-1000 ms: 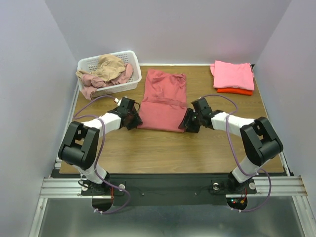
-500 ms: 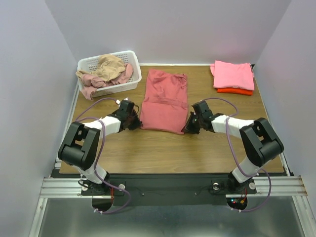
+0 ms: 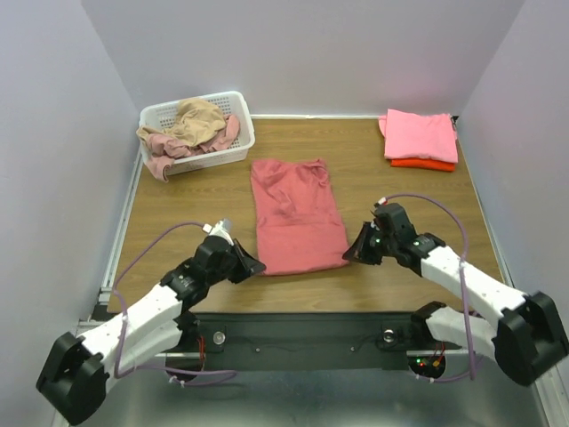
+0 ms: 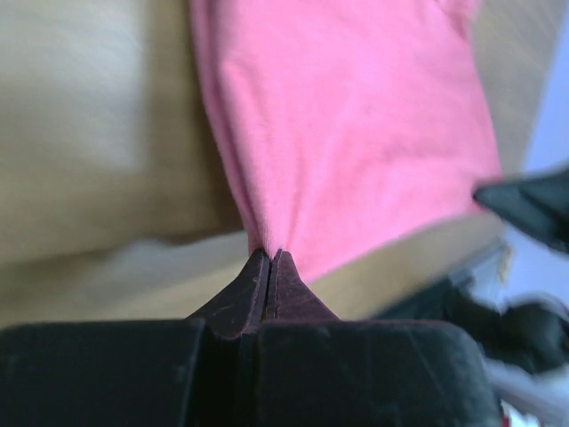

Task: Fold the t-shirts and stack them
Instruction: Fold the tshirt

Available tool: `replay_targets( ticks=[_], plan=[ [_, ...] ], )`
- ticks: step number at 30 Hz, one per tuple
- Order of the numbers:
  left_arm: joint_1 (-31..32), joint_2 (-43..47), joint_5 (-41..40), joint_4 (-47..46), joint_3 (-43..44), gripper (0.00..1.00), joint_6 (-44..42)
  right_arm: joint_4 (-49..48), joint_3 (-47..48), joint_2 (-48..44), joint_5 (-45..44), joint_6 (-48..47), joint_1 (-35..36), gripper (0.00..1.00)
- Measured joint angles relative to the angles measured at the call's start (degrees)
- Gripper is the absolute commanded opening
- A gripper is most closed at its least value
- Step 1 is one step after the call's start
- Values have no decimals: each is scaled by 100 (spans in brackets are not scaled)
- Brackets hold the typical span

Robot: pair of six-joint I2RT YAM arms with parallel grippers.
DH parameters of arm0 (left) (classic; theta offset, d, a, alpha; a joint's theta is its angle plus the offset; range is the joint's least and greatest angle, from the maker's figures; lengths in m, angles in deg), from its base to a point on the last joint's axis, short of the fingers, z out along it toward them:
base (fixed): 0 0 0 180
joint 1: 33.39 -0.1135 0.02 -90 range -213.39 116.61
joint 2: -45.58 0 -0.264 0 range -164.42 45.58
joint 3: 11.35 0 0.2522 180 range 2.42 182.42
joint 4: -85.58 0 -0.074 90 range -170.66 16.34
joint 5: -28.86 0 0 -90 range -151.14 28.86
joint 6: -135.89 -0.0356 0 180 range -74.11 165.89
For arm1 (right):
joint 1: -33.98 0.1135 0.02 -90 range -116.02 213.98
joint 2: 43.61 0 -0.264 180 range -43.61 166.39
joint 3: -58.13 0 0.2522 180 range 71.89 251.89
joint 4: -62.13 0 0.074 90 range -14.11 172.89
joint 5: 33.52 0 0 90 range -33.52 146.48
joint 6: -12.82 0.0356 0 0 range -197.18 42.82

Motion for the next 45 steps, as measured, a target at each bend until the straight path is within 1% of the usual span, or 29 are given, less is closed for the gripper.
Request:
replay_targets(
  ticks=[4,7,9,14,16,23,27,31,35,41,45],
  plan=[
    [756,1008,-15,376,-79,0,584,772,-101,-1049,90,13,0,0],
    [966,1338,-98,581,-15,0,813,1158,-85,-1537,109,24,0,0],
    [1043,1390,-175,748,111,0,890,1475,59,-1635,61,0,0,0],
    [1078,1008,-415,1058,868,0,868,1823,778,-1388,-214,-136,2,0],
    [1078,697,-638,1088,1268,0,813,1856,1198,-1110,-446,-203,2,0],
    [1047,50,-1421,1416,2253,0,553,1891,2531,-162,-1268,-352,0,0],
    [855,-361,-1611,1469,2712,0,302,1801,3016,352,-1464,-452,0,0],
    [319,-782,-1580,1386,2953,0,15,1718,3366,855,-1574,-555,-35,0],
    [-284,-1156,-1362,1266,3036,0,-256,1624,3799,1386,-1541,-675,-216,0],
    [-754,-1751,-1132,1115,3473,0,-640,1311,4387,2221,-1021,-850,-584,0],
    [-994,-2107,-957,911,3681,0,-811,1161,4559,2640,-680,-883,-800,0]
  ],
)
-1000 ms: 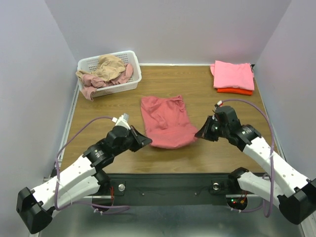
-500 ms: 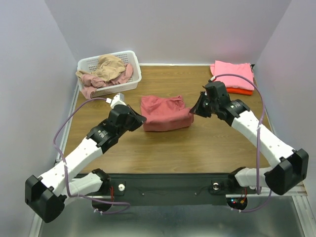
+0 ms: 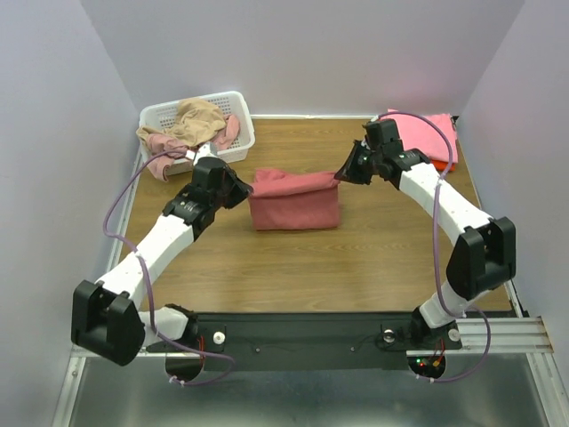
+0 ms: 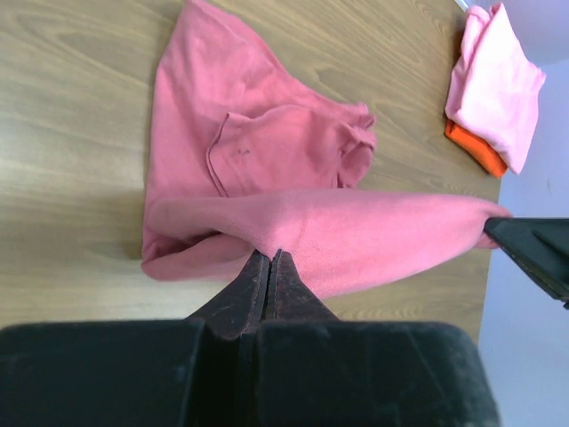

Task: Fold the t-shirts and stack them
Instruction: Fold the tshirt

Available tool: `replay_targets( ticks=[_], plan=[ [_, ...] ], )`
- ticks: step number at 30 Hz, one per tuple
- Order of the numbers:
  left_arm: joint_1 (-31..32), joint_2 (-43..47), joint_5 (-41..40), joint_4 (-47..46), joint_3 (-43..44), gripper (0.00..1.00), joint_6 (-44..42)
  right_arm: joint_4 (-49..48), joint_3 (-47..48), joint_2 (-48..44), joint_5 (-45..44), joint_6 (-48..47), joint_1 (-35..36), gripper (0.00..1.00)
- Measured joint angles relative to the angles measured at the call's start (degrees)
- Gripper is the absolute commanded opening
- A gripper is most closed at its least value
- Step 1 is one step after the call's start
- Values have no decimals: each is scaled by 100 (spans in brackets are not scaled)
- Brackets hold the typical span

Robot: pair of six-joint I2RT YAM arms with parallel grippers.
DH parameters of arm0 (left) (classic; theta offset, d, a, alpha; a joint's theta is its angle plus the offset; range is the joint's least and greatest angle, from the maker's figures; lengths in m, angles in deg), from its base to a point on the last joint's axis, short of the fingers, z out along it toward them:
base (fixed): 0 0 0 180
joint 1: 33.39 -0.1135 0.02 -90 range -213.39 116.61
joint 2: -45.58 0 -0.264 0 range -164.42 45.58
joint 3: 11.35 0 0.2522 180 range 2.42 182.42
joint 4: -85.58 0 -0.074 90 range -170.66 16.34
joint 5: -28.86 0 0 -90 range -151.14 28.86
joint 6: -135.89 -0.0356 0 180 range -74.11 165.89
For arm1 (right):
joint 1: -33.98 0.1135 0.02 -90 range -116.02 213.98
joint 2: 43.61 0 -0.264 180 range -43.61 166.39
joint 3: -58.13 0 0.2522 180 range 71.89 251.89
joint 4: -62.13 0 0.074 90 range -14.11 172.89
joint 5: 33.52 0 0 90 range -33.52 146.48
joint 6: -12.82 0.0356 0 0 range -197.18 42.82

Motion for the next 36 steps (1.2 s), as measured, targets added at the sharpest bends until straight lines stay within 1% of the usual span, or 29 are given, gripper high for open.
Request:
replay_targets(
  ticks=[4,12,15,19,23,24,26,27,28,29,30,31,32,33,34,35,36],
  plan=[
    [-260,-575,225,-142,297,0,-195,-94,146,400,201,-2,-138,0],
    [-459,-1379,389,-319,737,0,-424,-195,616,879,413,-79,-354,1],
    [-501,-1696,426,-369,929,0,-492,-306,800,1266,479,-142,-455,0],
    [-573,-2417,439,-442,1386,0,-573,-433,999,1860,566,-245,-527,0],
    [-605,-3040,356,-468,1711,0,-577,-492,1460,2448,623,-319,-584,0],
    [-610,-3108,348,-455,1749,0,-577,-492,1602,2603,640,-321,-603,1],
    [-623,-3355,330,-444,1880,1,-586,-525,1784,2798,654,-326,-632,14],
    [-625,-3456,315,-398,1978,17,-595,-527,1910,2907,680,-337,-647,33],
    [-623,-3541,278,-356,2076,21,-599,-546,1993,2992,697,-361,-662,43],
    [-623,-3639,256,-297,2205,25,-625,-581,2063,3080,723,-352,-673,51],
    [-625,-3707,236,-258,2312,32,-656,-592,2124,3161,776,-387,-688,60],
    [-632,-3751,212,-240,2409,36,-664,-601,2159,3217,807,-413,-702,63],
    [-638,-3755,227,-232,2463,43,-697,-599,2177,3241,817,-446,-713,73],
    [-645,-3753,238,-232,2487,77,-723,-597,2179,3259,833,-450,-743,78],
    [-645,-3742,278,-236,2527,98,-748,-584,2179,3261,824,-455,-752,82],
    [-645,-3740,315,-243,2553,98,-765,-590,2179,3261,815,-476,-754,86],
    [-645,-3733,369,-251,2557,98,-782,-603,2179,3257,809,-494,-763,100]
  ],
)
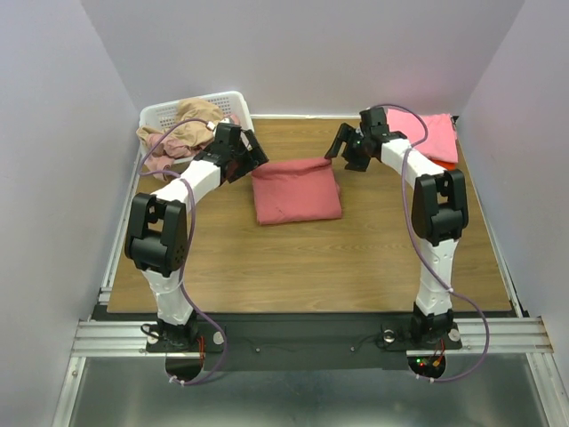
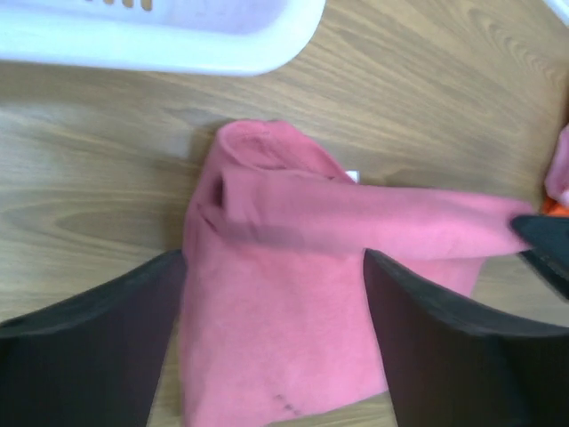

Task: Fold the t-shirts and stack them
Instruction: Fold the tshirt

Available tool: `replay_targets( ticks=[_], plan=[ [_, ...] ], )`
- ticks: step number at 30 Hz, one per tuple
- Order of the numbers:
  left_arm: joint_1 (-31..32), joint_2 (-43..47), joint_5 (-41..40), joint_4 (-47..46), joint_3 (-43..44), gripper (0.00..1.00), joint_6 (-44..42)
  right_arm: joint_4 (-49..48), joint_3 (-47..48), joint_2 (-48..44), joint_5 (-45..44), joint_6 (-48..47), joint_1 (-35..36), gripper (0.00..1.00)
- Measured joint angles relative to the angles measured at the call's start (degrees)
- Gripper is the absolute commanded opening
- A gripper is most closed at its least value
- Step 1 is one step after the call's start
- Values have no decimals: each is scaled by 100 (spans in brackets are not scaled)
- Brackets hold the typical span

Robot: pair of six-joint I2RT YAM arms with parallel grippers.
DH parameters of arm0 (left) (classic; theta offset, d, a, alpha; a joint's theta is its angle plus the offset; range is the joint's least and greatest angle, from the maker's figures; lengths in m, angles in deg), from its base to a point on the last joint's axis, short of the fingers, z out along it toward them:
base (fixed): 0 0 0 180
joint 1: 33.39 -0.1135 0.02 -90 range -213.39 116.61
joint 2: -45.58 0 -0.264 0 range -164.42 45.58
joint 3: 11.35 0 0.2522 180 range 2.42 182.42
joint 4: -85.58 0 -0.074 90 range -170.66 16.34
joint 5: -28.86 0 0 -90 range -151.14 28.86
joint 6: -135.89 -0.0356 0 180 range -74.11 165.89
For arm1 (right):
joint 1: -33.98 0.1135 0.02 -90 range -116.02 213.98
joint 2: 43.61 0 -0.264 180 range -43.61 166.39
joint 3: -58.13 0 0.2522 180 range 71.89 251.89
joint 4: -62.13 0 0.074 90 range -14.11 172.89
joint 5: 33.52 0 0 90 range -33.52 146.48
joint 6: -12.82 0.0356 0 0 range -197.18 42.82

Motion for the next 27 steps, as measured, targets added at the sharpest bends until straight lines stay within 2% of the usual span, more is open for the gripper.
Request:
replay_targets(
  ticks=[5,12,16,24,27],
  plan=[
    [9,96,162,33,-48,98,-98,-39,-164,-66,15,-186,-26,100],
    [138,981,164,94,-551,98,-179,-83,-1023,-494,96,-595,-15,100],
    [210,1462,155,61,-881,98,-184,-50,-1174,-680,28,-754,-15,100],
    [341,1755,151,-2,-1419,98,-179,-96,-1698,-2011,9,-876,61,100],
    [378,1755,166,-48,-1440,98,-179,-203,-1768,-2253,308,-872,105,100]
  ],
)
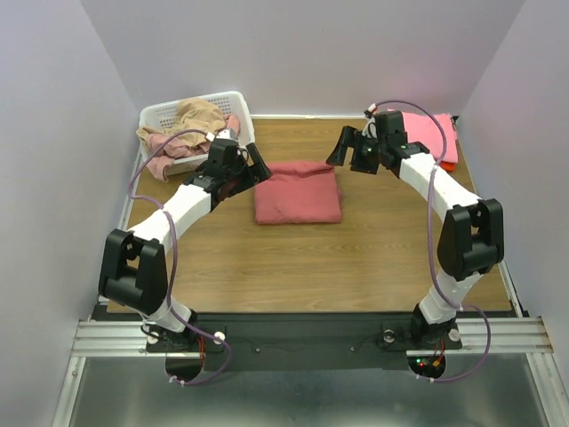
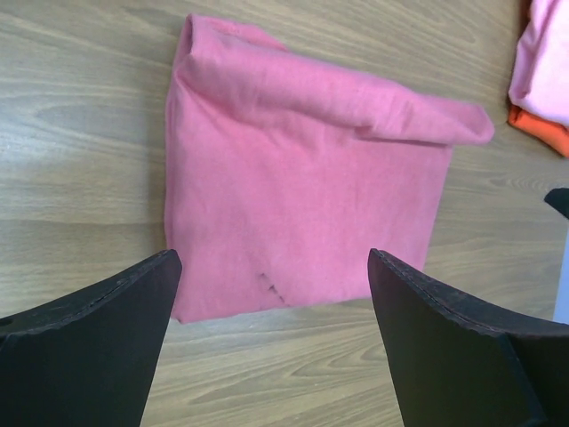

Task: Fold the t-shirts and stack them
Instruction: Fold the tshirt

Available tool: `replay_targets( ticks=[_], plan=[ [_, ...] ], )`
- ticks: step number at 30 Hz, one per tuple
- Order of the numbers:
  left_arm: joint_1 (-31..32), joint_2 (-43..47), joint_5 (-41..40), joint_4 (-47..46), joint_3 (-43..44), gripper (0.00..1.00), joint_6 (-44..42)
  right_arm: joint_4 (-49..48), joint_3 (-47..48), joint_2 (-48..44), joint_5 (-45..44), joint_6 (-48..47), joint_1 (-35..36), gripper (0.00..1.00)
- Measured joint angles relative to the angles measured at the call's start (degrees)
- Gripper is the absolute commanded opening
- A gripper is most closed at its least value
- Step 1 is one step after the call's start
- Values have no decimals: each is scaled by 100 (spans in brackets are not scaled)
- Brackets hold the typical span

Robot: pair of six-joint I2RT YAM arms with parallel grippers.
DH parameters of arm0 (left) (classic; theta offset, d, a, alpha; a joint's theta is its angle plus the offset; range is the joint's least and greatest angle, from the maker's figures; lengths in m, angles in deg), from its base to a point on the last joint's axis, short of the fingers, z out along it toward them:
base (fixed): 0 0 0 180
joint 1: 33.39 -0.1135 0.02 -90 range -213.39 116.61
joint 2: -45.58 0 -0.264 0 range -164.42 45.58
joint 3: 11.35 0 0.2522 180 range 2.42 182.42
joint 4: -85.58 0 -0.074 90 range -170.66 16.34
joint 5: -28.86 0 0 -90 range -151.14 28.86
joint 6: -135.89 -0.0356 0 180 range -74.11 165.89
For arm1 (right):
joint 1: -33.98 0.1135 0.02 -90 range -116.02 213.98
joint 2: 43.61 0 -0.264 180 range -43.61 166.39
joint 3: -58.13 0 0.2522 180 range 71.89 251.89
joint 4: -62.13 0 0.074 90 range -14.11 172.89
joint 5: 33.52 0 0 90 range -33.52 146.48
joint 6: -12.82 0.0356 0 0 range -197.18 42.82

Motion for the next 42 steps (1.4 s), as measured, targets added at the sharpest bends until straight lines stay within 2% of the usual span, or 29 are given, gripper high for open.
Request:
replay_targets(
  ticks=[4,9,18,27,37,39,42],
  plan=[
    [13,-229,129,-151,208,98,-20,-184,105,334,612,9,245,100],
    [13,-1252,278,-396,981,98,-111,-256,734,1311,946,72,586,100],
    [24,-2562,326,-417,1969,98,-319,-317,2020,2411,503,116,557,100],
    [24,-3154,133,-291,2452,98,-424,-466,2184,3121,299,258,439,100],
    [33,-3362,-63,173,2677,98,-420,-466,2190,3075,457,297,334,100],
    [63,-3303,-146,284,2712,98,-420,-380,2050,2870,378,275,326,100],
    [157,-2872,-422,662,2710,98,-442,-245,1331,1991,94,234,313,100]
  ],
)
